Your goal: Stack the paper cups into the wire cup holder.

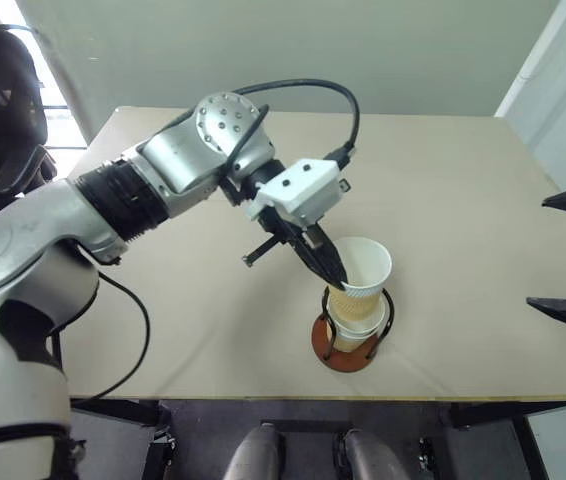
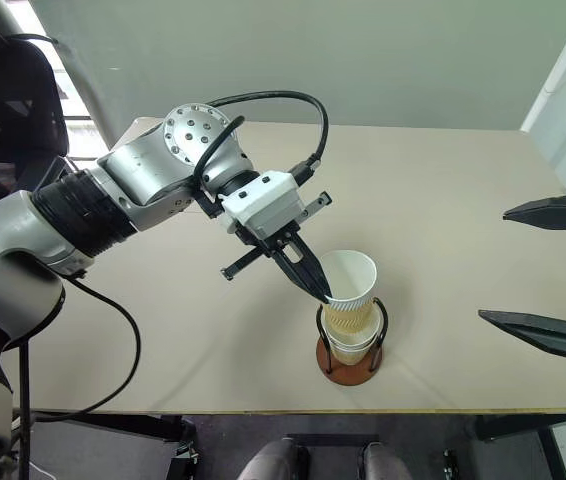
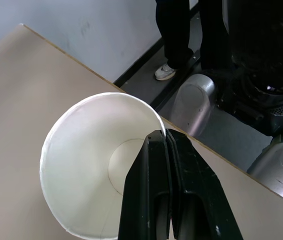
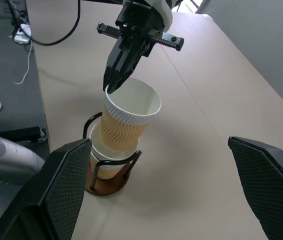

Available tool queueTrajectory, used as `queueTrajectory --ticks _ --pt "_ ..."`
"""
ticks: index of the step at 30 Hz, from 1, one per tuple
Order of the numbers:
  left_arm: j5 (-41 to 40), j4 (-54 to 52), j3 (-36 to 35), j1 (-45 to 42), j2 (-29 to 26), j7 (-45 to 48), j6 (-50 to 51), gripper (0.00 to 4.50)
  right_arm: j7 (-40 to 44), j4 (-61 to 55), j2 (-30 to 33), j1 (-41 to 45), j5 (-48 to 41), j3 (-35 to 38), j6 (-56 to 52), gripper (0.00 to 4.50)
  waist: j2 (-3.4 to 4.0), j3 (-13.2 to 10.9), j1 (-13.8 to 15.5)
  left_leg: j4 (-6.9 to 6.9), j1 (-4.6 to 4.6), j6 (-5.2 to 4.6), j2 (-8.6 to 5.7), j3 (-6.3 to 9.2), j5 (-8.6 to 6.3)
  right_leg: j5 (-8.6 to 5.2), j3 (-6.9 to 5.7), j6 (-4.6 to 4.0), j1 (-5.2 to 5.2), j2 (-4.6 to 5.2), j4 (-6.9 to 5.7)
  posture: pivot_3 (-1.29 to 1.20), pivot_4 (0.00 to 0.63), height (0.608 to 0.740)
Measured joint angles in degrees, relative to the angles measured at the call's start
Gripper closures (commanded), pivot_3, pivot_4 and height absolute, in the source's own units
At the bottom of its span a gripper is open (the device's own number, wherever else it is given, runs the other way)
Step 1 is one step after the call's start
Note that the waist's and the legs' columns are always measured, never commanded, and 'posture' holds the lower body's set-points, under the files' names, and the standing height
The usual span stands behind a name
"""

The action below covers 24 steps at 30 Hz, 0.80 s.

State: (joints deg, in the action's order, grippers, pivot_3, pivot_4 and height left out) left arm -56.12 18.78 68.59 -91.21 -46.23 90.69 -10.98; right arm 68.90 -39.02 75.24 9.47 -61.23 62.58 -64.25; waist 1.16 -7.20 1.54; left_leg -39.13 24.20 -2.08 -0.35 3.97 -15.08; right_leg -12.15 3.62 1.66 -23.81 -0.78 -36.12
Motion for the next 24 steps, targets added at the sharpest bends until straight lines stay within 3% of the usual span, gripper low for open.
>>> queueTrajectory --ticks 14,17,24 --pt "0.0 -0.2 2.3 -0.1 -0.3 0.0 -1.1 4.48 -1.1 -0.1 0.0 -0.4 0.2 -0.5 1.4 0.00 0.02 0.0 0.1 -0.03 0.05 -0.05 -0.02 0.06 -0.04 -0.03 -0.04 0.03 0.01 0.01 0.03 0.00 0.150 0.740" --pt "-0.1 -0.3 2.2 -0.1 -0.2 0.0 0.0 3.85 -1.1 0.0 0.0 -0.4 0.3 -0.7 1.6 0.00 0.03 0.0 0.1 -0.04 0.05 -0.04 -0.02 0.05 -0.03 -0.03 -0.05 0.03 0.01 0.01 0.03 0.00 0.150 0.740" --pt "0.4 -0.2 0.7 0.1 0.5 0.0 0.2 1.46 -1.0 0.1 0.1 -1.0 0.8 -1.0 2.9 0.00 0.03 0.0 0.1 -0.03 0.05 -0.04 -0.03 0.00 -0.03 -0.03 -0.10 0.03 0.00 -0.02 0.03 0.00 0.150 0.740"
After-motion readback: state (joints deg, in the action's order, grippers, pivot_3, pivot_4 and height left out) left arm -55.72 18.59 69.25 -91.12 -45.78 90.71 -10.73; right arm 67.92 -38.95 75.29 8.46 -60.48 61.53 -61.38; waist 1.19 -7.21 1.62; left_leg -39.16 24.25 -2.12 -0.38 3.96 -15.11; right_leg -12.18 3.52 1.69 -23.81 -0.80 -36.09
